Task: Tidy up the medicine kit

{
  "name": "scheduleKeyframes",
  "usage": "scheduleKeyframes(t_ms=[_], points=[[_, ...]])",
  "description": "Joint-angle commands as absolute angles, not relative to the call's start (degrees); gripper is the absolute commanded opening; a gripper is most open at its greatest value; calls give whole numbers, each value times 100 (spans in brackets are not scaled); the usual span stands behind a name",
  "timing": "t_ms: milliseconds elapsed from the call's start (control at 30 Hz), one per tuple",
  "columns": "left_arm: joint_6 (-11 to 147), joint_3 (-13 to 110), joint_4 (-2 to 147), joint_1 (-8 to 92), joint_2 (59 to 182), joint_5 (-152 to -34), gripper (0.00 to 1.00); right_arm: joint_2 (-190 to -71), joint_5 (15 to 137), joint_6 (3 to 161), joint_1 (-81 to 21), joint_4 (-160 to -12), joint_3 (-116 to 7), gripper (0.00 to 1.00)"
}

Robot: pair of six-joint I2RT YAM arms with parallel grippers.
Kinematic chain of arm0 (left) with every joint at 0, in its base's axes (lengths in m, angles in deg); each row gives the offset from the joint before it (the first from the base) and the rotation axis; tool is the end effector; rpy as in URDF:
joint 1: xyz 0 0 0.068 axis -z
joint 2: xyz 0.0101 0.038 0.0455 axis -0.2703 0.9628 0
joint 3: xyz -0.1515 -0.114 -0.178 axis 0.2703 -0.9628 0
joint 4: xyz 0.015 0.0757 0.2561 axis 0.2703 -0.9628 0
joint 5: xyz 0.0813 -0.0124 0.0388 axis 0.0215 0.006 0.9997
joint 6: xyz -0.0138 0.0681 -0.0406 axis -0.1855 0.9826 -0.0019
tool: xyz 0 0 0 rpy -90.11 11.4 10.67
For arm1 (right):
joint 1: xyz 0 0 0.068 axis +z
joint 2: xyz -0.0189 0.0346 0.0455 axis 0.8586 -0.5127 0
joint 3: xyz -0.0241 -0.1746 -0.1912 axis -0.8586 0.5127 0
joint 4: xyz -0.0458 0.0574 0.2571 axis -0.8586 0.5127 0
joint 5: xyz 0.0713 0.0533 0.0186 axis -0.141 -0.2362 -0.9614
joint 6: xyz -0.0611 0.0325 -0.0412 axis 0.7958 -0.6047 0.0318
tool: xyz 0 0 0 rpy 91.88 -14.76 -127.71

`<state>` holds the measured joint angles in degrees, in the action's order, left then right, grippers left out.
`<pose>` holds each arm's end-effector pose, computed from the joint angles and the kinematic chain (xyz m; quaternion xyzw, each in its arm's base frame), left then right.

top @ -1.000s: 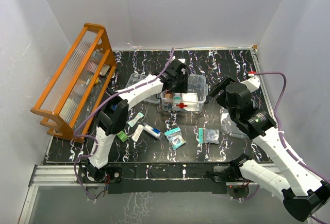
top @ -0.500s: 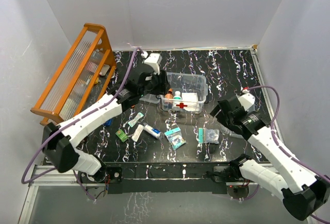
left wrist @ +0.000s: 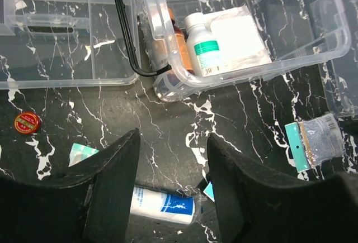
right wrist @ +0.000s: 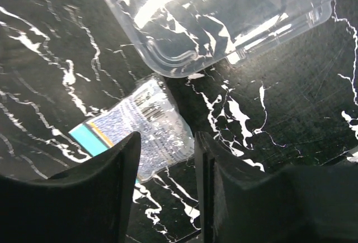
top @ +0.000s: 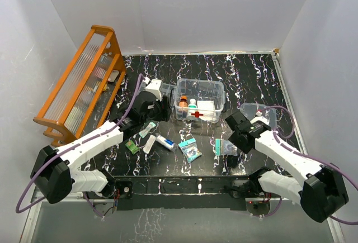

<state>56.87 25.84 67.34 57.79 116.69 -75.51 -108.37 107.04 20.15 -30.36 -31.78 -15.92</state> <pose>0.2491 -0.2097 0.2528 0.0953 0.8353 -0.2302 0.4902 0.1688 0.0609 0.1570 0.3545 0.9054 -0.0486 0.2284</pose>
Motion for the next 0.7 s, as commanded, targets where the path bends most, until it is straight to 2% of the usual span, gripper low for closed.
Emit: scheduleKeyframes(t_ms=[0,333,667], points=[[5816,2501,7128,5754,11304,-7463,49,-11120,10782,1695,-3060,-3478,-1434,38],[5729,2388,7241,5756,11228,-7573,49,-11408,10317,2000,-3059,-4150,-1071,40],[5720,2421,7228,5760,11223,-7590,49,-11811,10322,2126,-3059,-4431,-898,30]])
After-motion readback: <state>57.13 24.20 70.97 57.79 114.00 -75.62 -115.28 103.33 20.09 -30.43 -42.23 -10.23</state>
